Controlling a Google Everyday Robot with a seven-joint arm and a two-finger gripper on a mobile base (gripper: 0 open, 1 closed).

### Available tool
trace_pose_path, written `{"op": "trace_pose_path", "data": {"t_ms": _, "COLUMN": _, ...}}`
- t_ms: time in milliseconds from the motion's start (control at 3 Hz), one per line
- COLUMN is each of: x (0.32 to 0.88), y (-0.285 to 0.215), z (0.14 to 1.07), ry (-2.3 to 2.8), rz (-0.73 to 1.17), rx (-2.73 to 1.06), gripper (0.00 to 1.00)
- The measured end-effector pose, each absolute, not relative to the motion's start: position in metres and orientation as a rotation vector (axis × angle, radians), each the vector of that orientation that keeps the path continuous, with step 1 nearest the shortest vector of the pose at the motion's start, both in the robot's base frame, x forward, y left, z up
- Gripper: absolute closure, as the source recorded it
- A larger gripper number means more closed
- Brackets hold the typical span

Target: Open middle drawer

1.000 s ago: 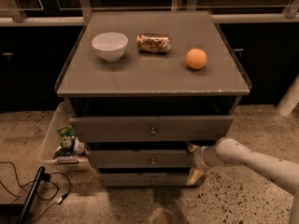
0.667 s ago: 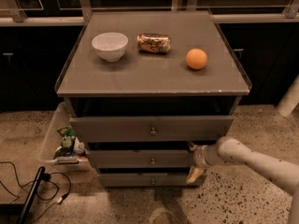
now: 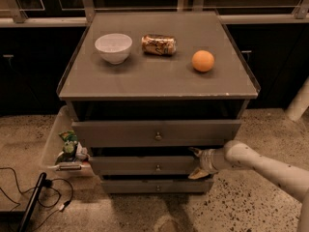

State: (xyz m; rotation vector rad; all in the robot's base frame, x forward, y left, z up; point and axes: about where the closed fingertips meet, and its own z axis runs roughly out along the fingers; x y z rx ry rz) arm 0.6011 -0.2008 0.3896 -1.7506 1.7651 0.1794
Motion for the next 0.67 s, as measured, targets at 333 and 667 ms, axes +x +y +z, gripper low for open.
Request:
{"op": "trace_pose_path", "data": {"t_ms": 333, "x": 0.5992, "y": -0.2, "z": 0.3932, "ry": 1.768, "rz": 0.191, "rx": -1.753, "gripper": 0.55}}
{"op": "trace_pose_path", "data": {"t_ms": 667, "x": 0.5995, "y": -0.2, "z": 0.3966, "ry": 1.768, "rz": 0.191, "rx": -1.753, "gripper": 0.78}}
